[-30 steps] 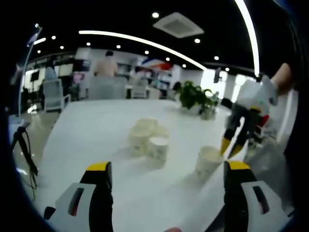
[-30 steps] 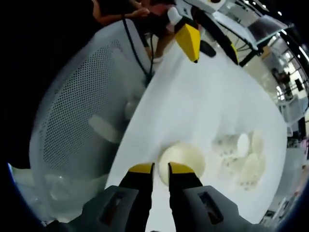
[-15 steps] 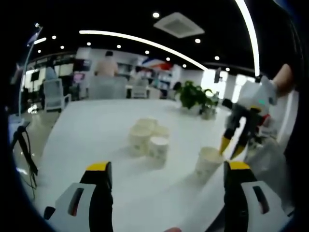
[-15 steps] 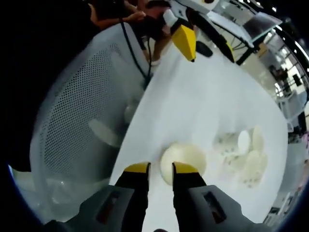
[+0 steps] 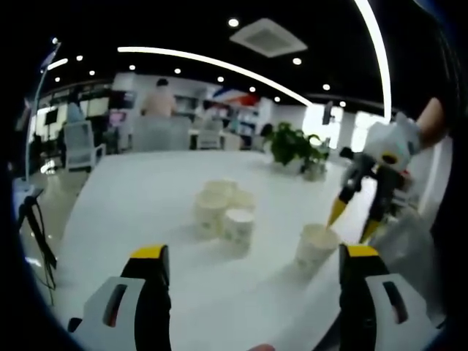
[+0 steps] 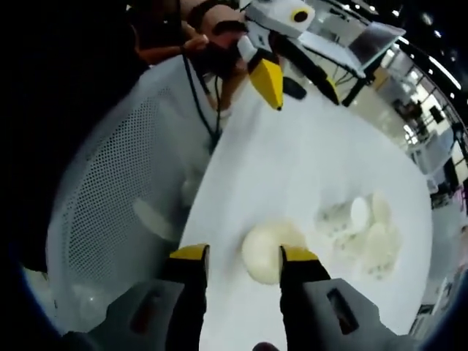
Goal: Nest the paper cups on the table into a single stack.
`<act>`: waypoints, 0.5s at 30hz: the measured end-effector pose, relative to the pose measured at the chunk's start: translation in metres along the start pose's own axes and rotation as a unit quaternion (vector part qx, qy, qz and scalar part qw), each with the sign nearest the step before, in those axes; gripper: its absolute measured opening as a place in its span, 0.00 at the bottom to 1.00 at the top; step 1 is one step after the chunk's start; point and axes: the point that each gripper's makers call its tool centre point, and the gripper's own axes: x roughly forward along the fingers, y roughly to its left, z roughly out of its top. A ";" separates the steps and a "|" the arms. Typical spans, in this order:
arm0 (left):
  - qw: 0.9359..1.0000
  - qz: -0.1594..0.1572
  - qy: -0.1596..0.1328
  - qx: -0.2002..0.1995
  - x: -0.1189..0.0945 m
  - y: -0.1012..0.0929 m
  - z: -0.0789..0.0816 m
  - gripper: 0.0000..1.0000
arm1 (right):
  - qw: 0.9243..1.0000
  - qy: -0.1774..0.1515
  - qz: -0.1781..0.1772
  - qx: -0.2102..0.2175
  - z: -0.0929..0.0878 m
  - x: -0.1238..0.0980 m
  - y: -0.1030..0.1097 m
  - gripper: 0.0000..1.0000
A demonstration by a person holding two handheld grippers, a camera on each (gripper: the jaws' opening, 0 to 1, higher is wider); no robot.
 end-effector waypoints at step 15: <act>1.000 -0.002 0.003 0.000 0.001 0.000 -0.002 0.95 | 0.993 -0.053 -0.053 0.093 -0.003 -0.010 -0.019 0.63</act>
